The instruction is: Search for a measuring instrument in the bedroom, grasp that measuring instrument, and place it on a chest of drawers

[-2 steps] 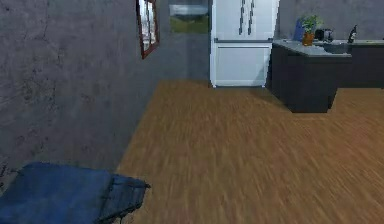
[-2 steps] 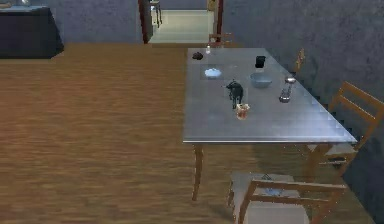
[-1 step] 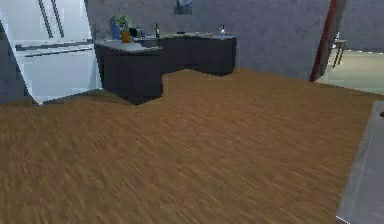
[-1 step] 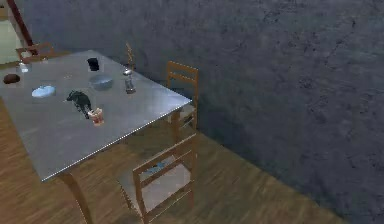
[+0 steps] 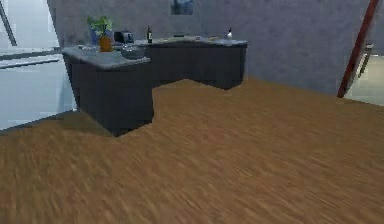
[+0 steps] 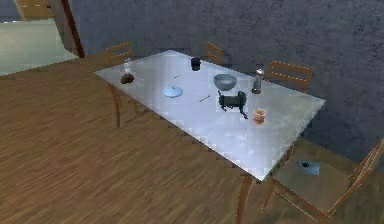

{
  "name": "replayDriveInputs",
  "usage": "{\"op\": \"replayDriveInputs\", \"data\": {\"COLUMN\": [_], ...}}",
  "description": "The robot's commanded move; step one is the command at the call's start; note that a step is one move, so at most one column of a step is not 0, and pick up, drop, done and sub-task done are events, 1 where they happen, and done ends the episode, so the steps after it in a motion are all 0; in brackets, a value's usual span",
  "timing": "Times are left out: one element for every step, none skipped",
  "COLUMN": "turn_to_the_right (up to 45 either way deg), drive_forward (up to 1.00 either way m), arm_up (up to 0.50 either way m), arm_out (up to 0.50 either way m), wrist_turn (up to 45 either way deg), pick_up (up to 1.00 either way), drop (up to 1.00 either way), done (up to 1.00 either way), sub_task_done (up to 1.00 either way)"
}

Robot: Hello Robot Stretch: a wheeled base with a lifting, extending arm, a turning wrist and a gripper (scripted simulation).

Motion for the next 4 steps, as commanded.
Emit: {"op": "replayDriveInputs", "data": {"turn_to_the_right": [-15.0,0.0,45.0,15.0], "drive_forward": [0.00,0.05,0.00,0.00], "arm_up": [0.00,0.00,0.00,0.00], "arm_out": [0.00,0.00,0.00,0.00], "wrist_turn": [0.0,0.0,0.0,0.0], "pick_up": [0.00,0.00,0.00,0.00], "drop": [0.00,0.00,0.00,0.00], "done": [0.00,0.00,0.00,0.00], "sub_task_done": [0.00,0.00,0.00,0.00]}}
